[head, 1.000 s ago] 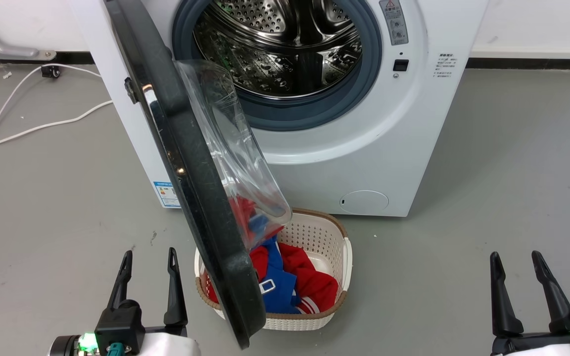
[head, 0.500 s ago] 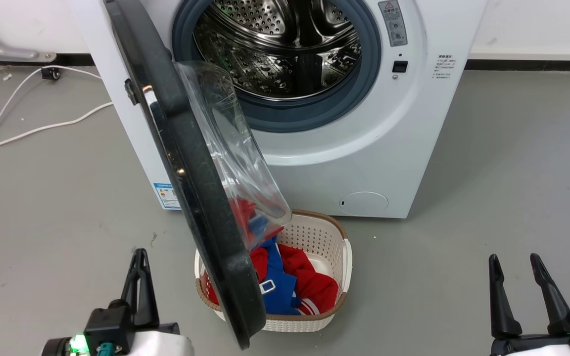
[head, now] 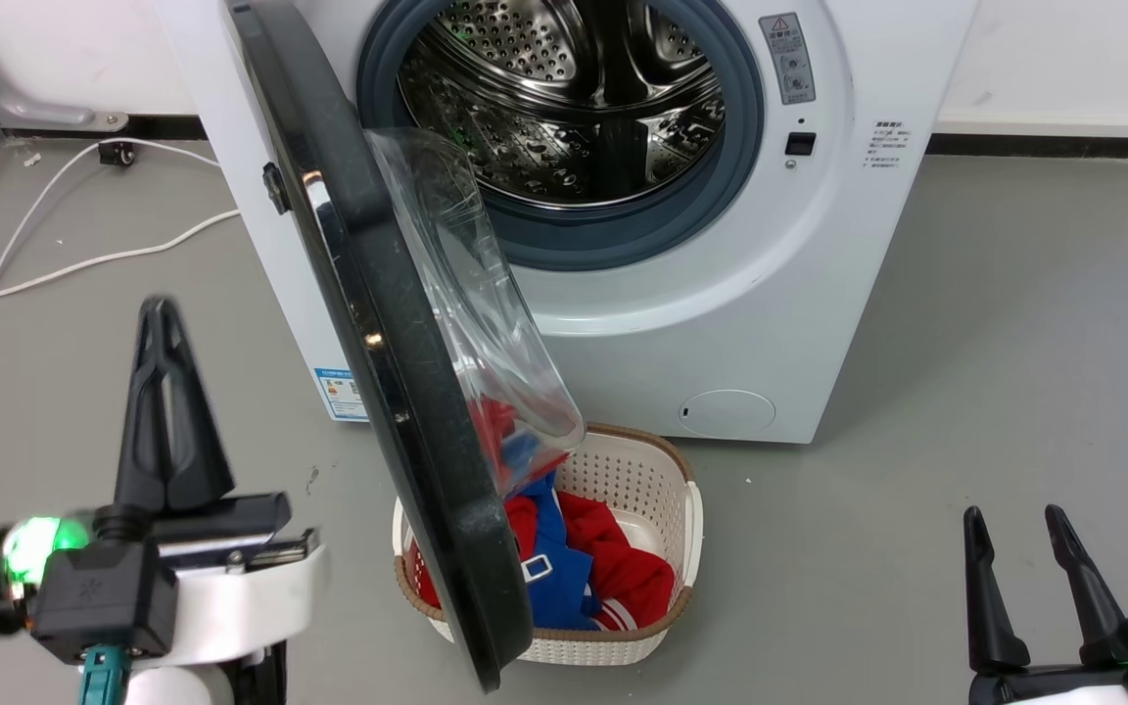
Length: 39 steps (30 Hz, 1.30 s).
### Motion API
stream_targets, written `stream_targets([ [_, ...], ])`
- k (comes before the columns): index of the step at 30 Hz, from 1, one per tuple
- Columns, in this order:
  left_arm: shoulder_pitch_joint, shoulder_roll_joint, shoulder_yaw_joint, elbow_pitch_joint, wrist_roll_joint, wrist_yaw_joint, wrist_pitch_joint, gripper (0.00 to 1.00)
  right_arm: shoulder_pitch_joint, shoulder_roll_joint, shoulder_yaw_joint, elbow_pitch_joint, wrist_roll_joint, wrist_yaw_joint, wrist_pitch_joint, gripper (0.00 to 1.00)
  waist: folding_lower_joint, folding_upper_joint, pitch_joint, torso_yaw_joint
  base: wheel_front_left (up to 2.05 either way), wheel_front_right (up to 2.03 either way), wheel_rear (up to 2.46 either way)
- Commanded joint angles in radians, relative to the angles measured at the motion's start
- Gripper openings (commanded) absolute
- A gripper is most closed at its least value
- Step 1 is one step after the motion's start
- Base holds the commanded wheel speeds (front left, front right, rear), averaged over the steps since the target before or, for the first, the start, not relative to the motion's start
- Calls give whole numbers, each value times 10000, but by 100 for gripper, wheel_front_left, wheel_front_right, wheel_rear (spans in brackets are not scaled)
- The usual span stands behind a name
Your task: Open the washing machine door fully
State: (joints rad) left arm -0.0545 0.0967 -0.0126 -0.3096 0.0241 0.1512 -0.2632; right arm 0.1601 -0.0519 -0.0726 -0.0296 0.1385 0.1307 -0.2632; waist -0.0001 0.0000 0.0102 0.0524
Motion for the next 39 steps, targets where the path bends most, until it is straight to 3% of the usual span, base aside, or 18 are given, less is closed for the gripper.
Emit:
stream_targets([
  [1, -264, 98, -132, -346, 120, -2, -26, 0, 93, 30, 20, -12, 14, 2, -22, 100, 1, 0, -6, -17, 0, 0, 0],
  [11, -1223, 164, -2126, -1673, 570, -665, -24, 0, 8, 30, 98, -122, 81, 2, -22, 100, 1, 0, -42, -153, 0, 0, 0],
  [17, -1457, -54, -3648, -1337, 561, -1159, -24, 0, 7, 29, 147, -135, 108, 0, -22, 100, 1, 0, -43, -179, 0, 0, 0],
  [24, -1208, -226, -4869, -660, 416, -1431, 112, 0, -15, 29, 167, -146, 128, 2, -22, 100, 1, 0, 34, -223, 0, 0, 0],
  [39, 31, 82, -5774, 950, 114, -1532, 61, 0, -108, 29, 26, -159, 127, 0, -22, 100, 1, 0, 268, -25, 0, 0, 0],
])
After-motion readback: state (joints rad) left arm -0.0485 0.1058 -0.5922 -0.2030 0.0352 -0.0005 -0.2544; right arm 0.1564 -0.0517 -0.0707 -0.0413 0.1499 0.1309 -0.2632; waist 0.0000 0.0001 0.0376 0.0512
